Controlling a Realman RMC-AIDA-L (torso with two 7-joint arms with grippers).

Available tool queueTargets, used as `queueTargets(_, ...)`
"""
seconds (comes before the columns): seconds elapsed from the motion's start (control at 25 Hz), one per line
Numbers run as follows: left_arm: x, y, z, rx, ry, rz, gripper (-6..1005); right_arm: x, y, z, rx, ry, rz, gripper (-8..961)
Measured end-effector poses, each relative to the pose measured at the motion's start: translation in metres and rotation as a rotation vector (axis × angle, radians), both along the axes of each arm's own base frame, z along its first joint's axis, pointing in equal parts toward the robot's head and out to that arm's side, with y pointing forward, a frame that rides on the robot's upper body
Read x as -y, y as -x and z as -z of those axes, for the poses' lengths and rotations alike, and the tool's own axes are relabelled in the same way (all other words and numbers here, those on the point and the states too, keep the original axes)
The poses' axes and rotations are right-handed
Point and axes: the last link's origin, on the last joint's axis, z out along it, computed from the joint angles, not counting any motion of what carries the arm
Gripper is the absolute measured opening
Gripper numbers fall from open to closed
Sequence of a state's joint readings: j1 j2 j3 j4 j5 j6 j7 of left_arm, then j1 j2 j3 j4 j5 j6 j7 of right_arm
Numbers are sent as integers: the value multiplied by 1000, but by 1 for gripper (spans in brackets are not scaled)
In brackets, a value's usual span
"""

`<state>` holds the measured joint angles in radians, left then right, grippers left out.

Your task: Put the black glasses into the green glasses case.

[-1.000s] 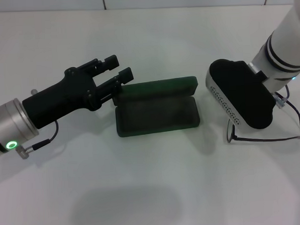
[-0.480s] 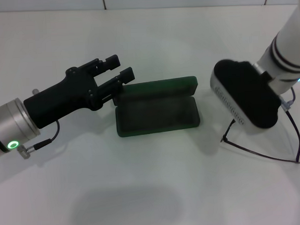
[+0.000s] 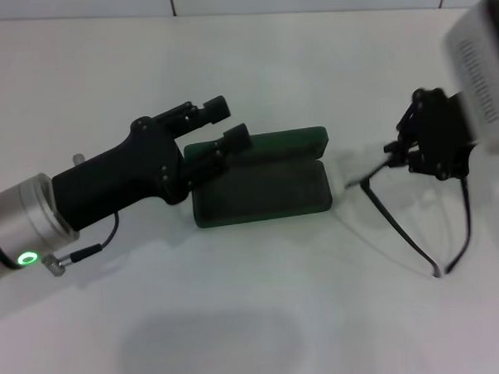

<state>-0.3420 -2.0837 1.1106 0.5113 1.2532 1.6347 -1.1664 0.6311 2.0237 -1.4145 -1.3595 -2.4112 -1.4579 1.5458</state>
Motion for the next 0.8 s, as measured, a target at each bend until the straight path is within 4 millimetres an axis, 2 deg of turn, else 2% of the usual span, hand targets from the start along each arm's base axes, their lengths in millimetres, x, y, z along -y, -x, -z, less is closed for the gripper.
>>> queueTargets(0.16,10,-8,-4,40,15,85,563,1,-20,-13,-241,-93,90,113)
queueTargets(0.36,15,-20,0,37,17,198,562,-4,-39,-11,-514,-226,214,113)
queueTargets(0.56,6,-40,12,41,95,261,562,-2,-55,-10,-817,-258,334,113)
queueTargets(0.8,-9,-51,19,32,134,255,562,3,-81,-9,-1117,-217,535,113)
